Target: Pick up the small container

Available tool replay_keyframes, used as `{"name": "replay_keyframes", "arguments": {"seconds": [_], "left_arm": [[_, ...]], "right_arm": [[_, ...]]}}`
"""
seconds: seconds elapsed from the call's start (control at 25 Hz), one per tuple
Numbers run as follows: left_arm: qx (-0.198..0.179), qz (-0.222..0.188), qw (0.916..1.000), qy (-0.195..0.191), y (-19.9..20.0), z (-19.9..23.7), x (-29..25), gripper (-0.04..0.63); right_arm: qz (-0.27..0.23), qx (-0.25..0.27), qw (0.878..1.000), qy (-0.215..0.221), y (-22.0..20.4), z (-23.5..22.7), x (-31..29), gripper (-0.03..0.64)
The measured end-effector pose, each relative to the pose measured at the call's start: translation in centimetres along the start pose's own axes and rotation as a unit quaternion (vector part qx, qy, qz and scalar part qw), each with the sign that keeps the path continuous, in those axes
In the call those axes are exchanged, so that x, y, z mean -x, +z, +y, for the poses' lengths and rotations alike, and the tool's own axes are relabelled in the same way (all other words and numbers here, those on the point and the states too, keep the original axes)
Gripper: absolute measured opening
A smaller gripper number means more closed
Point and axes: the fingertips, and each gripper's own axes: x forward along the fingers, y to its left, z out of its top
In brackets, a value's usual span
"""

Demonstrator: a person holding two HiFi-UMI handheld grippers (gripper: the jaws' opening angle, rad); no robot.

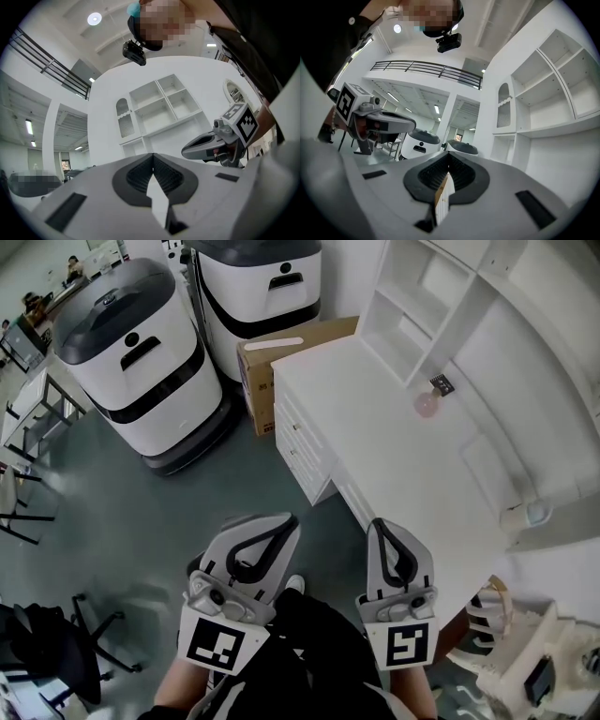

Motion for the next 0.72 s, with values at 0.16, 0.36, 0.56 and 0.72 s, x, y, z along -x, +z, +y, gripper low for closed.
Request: {"name": "replay_keyframes", "arguments": {"seconds": [0.16,0.36,0.56,0.72], "left_arm": [[-0.005,-0.002,0.9999,0.009,-0.2,0.7,-1.6,0.000],[-0.013,-0.005,0.9999,0.006,0.0,0.5,-3.4,0.000],[-0.018,-0.006,0.9998,0.002,0.0,0.5,-4.6,-0.001],[-0.020,-0.011,0.9997,-0.006,0.2,0.1,-5.6,0.000]], "right_arm": [[-0.007,0.002,1.000,0.006,-0.2,-1.2,-1.1,0.002],[-0.014,0.004,1.000,0.004,-0.3,-2.9,-1.7,0.002],[-0.018,0.007,1.000,-0.004,-0.4,-3.9,-2.0,0.002],[-0.017,0.007,1.000,-0.017,-0.6,-4.8,-1.5,0.002]]}}
